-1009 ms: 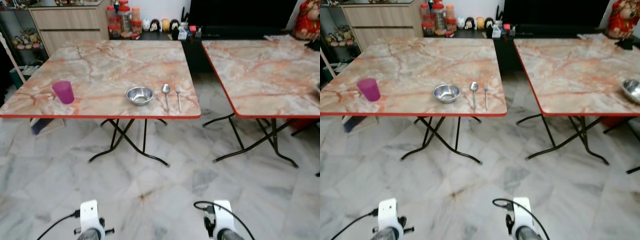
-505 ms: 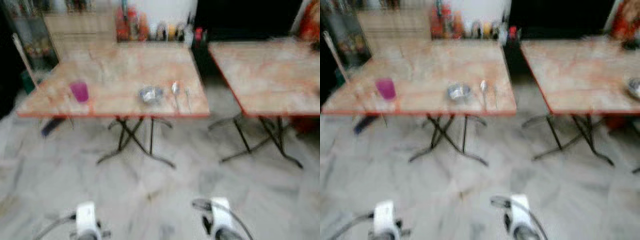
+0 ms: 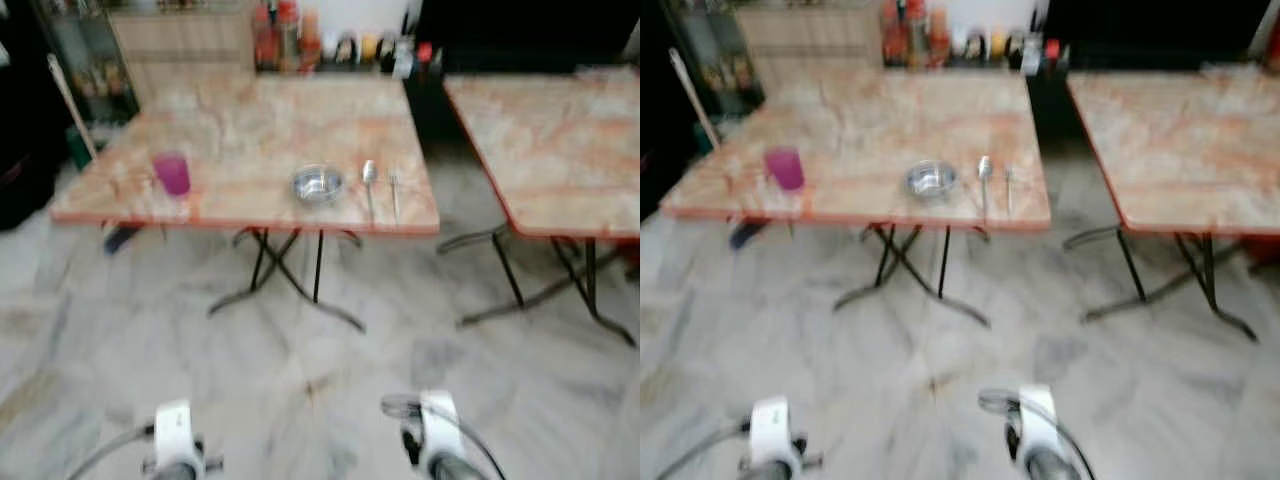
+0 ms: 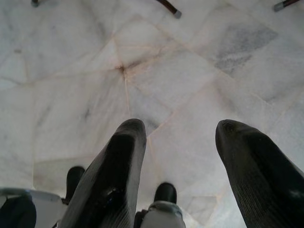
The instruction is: Setting the table
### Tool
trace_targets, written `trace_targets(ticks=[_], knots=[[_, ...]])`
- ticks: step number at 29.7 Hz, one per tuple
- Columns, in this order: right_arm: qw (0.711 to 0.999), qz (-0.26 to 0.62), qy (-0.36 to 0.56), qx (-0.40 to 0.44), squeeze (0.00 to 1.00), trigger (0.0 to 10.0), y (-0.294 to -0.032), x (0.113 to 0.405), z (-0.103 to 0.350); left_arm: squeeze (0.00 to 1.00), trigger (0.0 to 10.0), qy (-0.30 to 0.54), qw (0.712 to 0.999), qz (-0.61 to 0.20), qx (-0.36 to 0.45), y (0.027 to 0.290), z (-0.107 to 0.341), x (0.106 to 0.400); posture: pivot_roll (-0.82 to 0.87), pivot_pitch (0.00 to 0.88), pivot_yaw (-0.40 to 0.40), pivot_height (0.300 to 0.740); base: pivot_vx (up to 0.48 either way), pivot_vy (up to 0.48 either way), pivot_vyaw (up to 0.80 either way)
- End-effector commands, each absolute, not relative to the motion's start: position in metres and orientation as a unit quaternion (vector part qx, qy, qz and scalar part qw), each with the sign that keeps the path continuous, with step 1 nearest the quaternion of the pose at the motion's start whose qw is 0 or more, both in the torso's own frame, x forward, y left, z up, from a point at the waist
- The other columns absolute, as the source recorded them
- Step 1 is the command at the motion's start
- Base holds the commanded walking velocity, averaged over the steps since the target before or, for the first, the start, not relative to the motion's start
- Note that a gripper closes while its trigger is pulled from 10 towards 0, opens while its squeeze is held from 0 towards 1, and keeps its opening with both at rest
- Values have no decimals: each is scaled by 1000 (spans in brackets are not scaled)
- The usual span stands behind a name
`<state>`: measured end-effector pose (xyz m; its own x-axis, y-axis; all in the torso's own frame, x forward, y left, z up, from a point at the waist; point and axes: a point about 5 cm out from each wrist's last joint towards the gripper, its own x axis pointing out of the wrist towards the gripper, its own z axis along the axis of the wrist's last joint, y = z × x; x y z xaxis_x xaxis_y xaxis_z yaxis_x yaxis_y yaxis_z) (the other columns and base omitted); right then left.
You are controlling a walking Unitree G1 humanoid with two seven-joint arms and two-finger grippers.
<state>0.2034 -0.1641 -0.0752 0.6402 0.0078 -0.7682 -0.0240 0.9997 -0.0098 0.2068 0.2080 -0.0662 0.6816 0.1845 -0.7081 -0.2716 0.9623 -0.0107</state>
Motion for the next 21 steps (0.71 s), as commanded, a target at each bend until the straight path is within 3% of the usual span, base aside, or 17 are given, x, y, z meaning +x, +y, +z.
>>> trace_targets(ticks=[1, 10, 17, 21], knots=[[903, -6, 430, -12, 0, 10000, -174, 199, -77, 0, 10000, 381, 914, 122, -67, 201, -68, 206, -20, 0, 9, 732, 255, 0, 0], [896, -11, 443, -13, 0, 10000, -174, 197, -78, 0, 10000, 381, 915, 115, -63, 198, -68, 208, -19, 0, 3, 732, 259, 0, 0], [897, -18, 441, -13, 0, 10000, -179, 199, -77, 0, 10000, 382, 915, 114, -63, 197, -68, 207, -20, 0, 4, 732, 262, 0, -577], [900, -14, 435, -18, 0, 10000, -179, 200, -76, 0, 10000, 383, 914, 115, -63, 198, -69, 206, -19, 0, 5, 732, 262, 0, 0]])
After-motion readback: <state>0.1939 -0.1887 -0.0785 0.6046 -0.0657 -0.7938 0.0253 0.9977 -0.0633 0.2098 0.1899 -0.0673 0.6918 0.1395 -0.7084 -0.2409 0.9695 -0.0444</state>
